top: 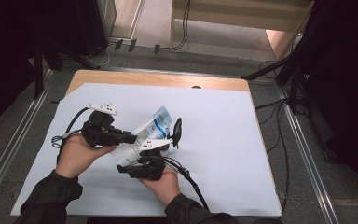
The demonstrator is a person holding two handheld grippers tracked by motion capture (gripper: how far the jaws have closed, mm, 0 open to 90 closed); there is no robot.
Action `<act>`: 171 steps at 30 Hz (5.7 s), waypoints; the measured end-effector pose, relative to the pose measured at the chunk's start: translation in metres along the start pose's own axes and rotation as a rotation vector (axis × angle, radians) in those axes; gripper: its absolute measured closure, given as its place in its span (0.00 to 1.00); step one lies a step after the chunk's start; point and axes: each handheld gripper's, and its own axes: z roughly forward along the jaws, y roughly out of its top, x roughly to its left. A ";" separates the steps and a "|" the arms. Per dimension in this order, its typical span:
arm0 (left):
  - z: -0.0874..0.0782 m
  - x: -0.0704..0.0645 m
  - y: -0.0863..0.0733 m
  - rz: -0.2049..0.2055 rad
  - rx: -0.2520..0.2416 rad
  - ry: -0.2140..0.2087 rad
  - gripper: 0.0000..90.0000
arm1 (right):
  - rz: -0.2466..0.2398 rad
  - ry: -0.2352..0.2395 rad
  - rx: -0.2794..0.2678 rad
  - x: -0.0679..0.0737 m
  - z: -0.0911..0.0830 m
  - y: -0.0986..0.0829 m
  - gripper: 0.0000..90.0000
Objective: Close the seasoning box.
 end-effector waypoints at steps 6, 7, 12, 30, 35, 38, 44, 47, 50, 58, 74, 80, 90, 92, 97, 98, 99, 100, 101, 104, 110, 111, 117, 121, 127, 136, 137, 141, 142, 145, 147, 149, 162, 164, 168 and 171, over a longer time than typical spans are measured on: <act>0.004 0.003 0.002 0.002 0.006 -0.010 0.93 | -0.015 -0.011 0.008 0.000 0.000 -0.003 0.65; 0.005 0.003 0.002 0.003 0.005 -0.013 0.93 | -0.017 -0.015 0.008 0.000 0.000 -0.004 0.65; 0.008 0.005 0.004 0.005 0.004 -0.025 0.93 | -0.021 -0.021 0.015 -0.001 -0.001 -0.006 0.65; 0.021 0.005 0.015 0.043 0.007 -0.046 0.92 | -0.034 -0.049 0.025 -0.002 -0.005 -0.013 0.66; 0.025 0.005 0.018 0.049 0.006 -0.059 0.92 | -0.034 -0.055 0.031 -0.002 -0.005 -0.016 0.66; 0.027 0.005 0.018 0.054 0.008 -0.059 0.93 | -0.040 -0.058 0.033 -0.003 -0.005 -0.017 0.66; 0.023 0.005 0.017 0.064 0.008 -0.075 1.00 | -0.048 -0.060 0.039 0.000 -0.005 -0.017 0.66; 0.018 0.004 0.015 0.064 0.000 -0.064 1.00 | -0.055 -0.056 0.038 0.002 -0.005 -0.017 0.66; 0.011 0.006 0.013 0.054 -0.011 -0.062 1.00 | -0.061 -0.052 0.032 0.004 -0.004 -0.016 0.66; -0.004 0.007 0.007 0.047 -0.031 -0.053 1.00 | -0.060 -0.052 0.032 0.006 -0.002 -0.014 0.67; -0.025 0.009 -0.002 0.039 -0.075 -0.038 1.00 | -0.070 -0.035 0.014 0.009 -0.004 -0.007 0.68; -0.036 0.012 -0.003 0.037 -0.109 -0.009 1.00 | -0.092 -0.033 0.030 0.011 -0.005 -0.007 0.67; -0.046 0.019 -0.006 0.026 -0.145 0.015 1.00 | -0.121 -0.030 0.031 0.014 -0.011 -0.006 0.63; -0.046 0.021 -0.006 0.021 -0.153 0.017 1.00 | -0.126 -0.031 0.027 0.014 -0.014 -0.005 0.61; -0.049 0.025 -0.008 0.009 -0.174 0.034 1.00 | -0.141 -0.049 0.015 0.011 -0.020 -0.005 0.60; -0.050 0.026 -0.008 0.008 -0.174 0.037 1.00 | -0.145 -0.053 0.016 0.011 -0.021 -0.005 0.60; -0.051 0.027 -0.008 0.005 -0.174 0.045 1.00 | -0.149 -0.056 0.014 0.011 -0.022 -0.005 0.59; -0.051 0.028 -0.009 0.003 -0.182 0.052 1.00 | -0.149 -0.056 0.014 0.010 -0.023 -0.005 0.59; -0.052 0.029 -0.009 0.000 -0.186 0.055 1.00 | -0.146 -0.055 0.012 0.010 -0.025 -0.005 0.59; -0.053 0.032 -0.009 -0.009 -0.192 0.058 1.00 | -0.152 -0.050 0.011 0.010 -0.028 -0.005 0.58; -0.050 0.038 -0.008 -0.004 -0.210 0.085 1.00 | -0.133 -0.052 0.006 0.006 -0.038 -0.006 0.58; -0.049 0.039 -0.008 -0.004 -0.211 0.093 1.00 | -0.133 -0.055 0.007 0.005 -0.039 -0.006 0.58; -0.043 0.048 -0.009 -0.023 -0.204 0.113 1.00 | -0.141 -0.052 0.047 0.002 -0.053 -0.009 0.56; -0.039 0.054 -0.010 -0.031 -0.225 0.120 1.00 | -0.163 -0.065 0.066 -0.001 -0.064 -0.016 0.56; -0.033 0.064 -0.008 -0.043 -0.218 0.136 1.00 | -0.143 -0.083 0.056 -0.008 -0.080 -0.018 0.55; -0.024 0.084 -0.001 -0.088 -0.227 0.138 1.00 | -0.114 -0.113 0.023 -0.014 -0.110 -0.015 0.54; -0.022 0.086 0.000 -0.090 -0.234 0.138 1.00 | -0.112 -0.116 0.021 -0.015 -0.113 -0.015 0.54; -0.013 0.094 0.003 -0.102 -0.247 0.133 1.00 | -0.121 -0.145 0.026 -0.018 -0.124 -0.017 0.54; -0.010 0.097 0.004 -0.113 -0.251 0.137 1.00 | -0.119 -0.146 0.029 -0.019 -0.127 -0.018 0.54; -0.004 0.103 0.004 -0.110 -0.260 0.152 1.00 | -0.099 -0.157 0.031 -0.023 -0.133 -0.020 0.54; -0.002 0.107 0.003 -0.107 -0.266 0.160 1.00 | -0.100 -0.169 0.024 -0.025 -0.138 -0.020 0.54; 0.000 0.110 0.002 -0.108 -0.261 0.169 1.00 | -0.096 -0.177 0.013 -0.029 -0.141 -0.020 0.54; 0.002 0.109 -0.005 -0.084 -0.205 0.188 1.00 | -0.066 -0.220 0.008 -0.045 -0.148 -0.019 0.55; 0.001 0.108 -0.007 -0.083 -0.211 0.191 1.00 | -0.060 -0.225 0.002 -0.047 -0.150 -0.018 0.55; -0.003 0.110 -0.013 -0.092 -0.206 0.182 1.00 | -0.064 -0.238 -0.003 -0.051 -0.154 -0.015 0.55; -0.005 0.109 -0.017 -0.095 -0.207 0.177 1.00 | -0.054 -0.242 -0.010 -0.055 -0.158 -0.014 0.56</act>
